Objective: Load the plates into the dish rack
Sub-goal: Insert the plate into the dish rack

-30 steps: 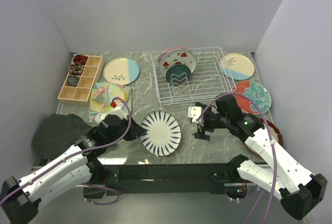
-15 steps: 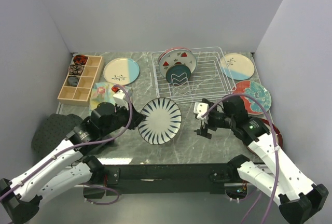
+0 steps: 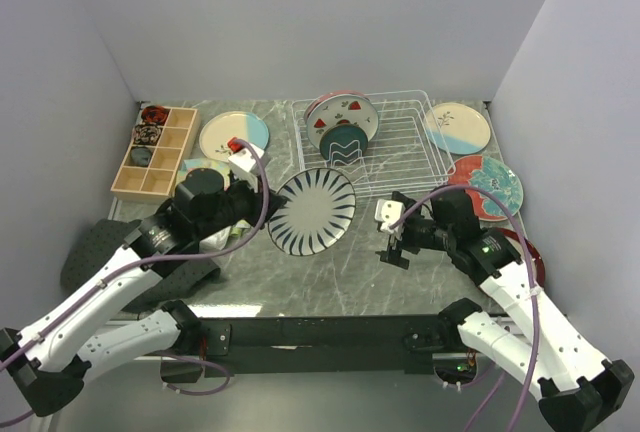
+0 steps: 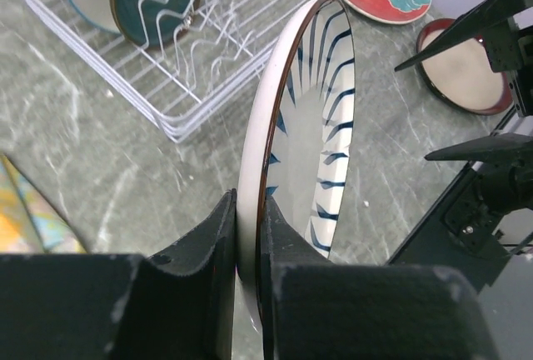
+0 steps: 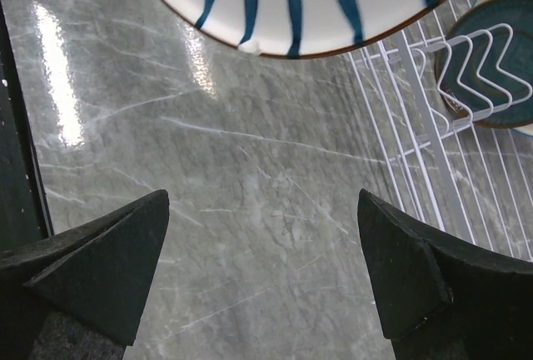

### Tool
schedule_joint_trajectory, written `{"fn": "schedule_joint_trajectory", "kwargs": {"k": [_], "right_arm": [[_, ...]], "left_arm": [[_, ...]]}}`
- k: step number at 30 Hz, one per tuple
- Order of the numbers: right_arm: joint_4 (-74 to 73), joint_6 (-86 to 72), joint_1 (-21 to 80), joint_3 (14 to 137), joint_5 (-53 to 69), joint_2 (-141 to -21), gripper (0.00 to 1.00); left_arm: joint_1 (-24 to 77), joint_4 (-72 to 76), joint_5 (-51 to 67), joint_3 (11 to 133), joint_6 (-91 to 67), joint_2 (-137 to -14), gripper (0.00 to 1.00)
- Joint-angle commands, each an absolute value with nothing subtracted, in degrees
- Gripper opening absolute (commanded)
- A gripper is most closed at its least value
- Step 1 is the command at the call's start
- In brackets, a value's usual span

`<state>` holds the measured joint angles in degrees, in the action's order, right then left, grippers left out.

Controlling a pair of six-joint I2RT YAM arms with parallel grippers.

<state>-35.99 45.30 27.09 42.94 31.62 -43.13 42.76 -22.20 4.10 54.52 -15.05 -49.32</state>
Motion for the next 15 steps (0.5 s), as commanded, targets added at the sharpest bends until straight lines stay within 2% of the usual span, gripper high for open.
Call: {"fn": "schedule_joint_trajectory", "kwargs": {"k": [1,15], "right_arm": [[-33.66,45.88,26.81,42.28,30.06,-41.40,1.00],[-33.84,47.02,26.81,41.57,29.18,-40.52,1.00]], "left_arm": [[42.28,-14.06,5.10,63.44,-9.85,-51.49,0.01],[32.96,-11.43,15.64,83.39,3.59,-71.62,0.01]]}}
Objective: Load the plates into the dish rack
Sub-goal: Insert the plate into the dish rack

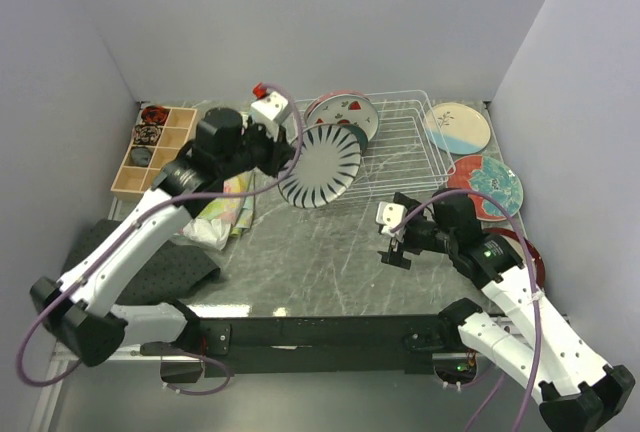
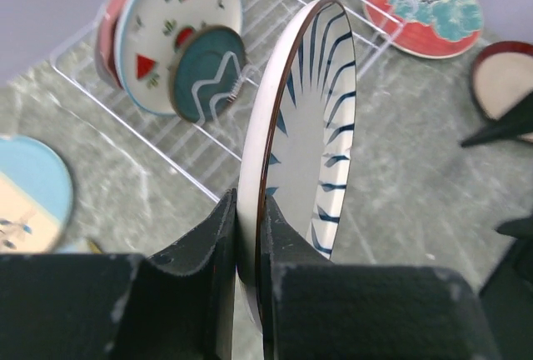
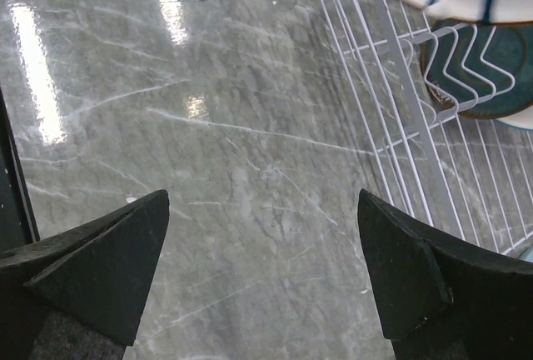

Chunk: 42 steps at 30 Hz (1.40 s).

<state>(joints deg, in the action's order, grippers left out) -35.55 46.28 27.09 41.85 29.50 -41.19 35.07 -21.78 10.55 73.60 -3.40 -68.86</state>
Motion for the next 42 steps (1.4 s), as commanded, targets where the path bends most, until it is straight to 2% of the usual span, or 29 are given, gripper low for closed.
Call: {"fn": "schedule_joint_trajectory", "kwargs": {"k": [1,7,18,42], "right_arm": [[-33.92,47.11,26.72,41.57,29.09,-40.52,1.00],[-34.36,47.64,26.81,41.48,29.44,-41.40,1.00],[-34.28,47.64,26.72,41.13,28.48,-43.33,1.00],[-33.93,47.64,26.81,40.87,26.54,-46.14,1.00]], "left_arm": [[32.61,-11.51,16.08,84.54,5.00,-74.07,0.01],[31.20,-11.69,18.45,92.54,17.20,-83.75,0.01],[30.94,-13.27,19.34,106.86,24.52,-100.36,0.01],[30.41,-12.83,21.27,112.41,32.43,-107.57,0.01]]}}
